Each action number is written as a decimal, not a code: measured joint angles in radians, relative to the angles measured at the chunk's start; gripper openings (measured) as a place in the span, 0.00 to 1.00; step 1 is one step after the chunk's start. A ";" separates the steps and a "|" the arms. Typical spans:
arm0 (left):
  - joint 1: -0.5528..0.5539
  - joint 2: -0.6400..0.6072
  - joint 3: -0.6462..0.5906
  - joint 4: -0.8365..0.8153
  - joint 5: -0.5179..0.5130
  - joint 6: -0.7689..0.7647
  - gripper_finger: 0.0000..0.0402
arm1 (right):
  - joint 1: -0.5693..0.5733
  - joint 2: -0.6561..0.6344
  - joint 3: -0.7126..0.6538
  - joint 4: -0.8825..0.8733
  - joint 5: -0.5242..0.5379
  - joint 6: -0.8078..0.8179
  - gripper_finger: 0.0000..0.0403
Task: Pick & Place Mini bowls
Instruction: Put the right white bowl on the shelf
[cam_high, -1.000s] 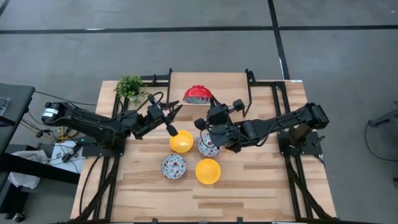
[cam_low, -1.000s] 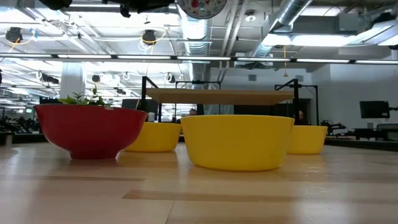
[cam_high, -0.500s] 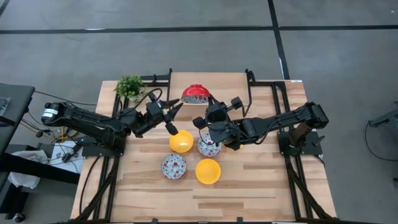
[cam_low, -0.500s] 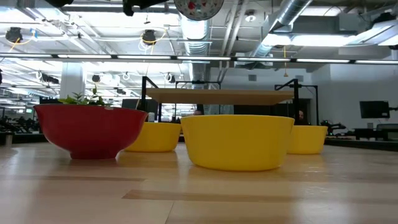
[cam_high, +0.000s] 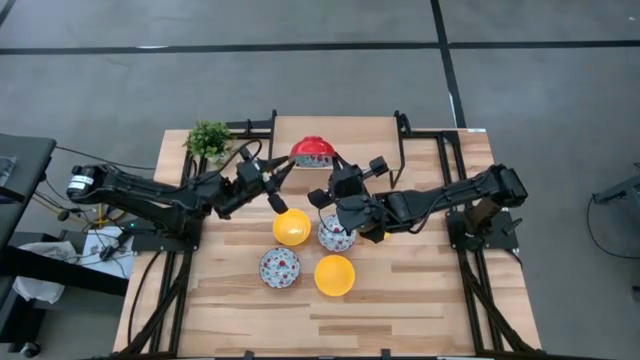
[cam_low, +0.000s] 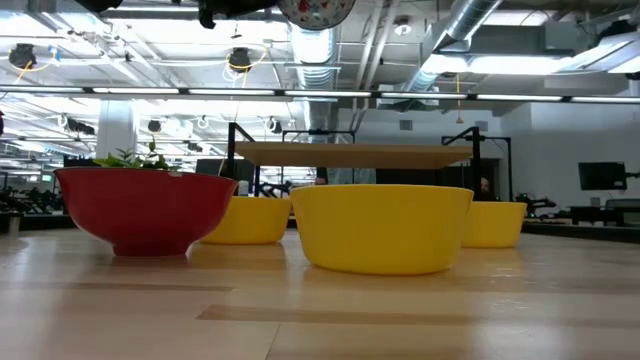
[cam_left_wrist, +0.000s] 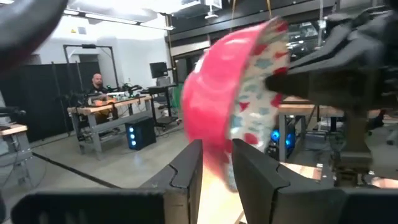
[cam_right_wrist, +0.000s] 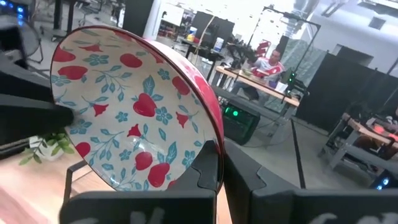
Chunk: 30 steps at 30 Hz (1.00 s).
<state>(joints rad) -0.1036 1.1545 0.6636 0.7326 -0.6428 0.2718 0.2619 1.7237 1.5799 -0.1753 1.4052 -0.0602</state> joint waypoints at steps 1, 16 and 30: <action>0.006 0.000 0.000 0.000 0.007 0.000 0.21 | 0.000 0.000 0.000 0.010 0.001 -0.012 0.00; 0.031 -0.001 0.000 0.006 0.055 -0.012 0.08 | 0.004 0.000 0.000 0.035 -0.005 -0.022 0.00; 0.115 -0.001 -0.002 -0.004 0.166 -0.180 0.03 | 0.004 -0.001 0.001 0.035 -0.019 -0.020 0.00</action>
<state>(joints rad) 0.0114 1.1538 0.6621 0.7290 -0.4767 0.0922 0.2659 1.7229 1.5806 -0.1406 1.3864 -0.0799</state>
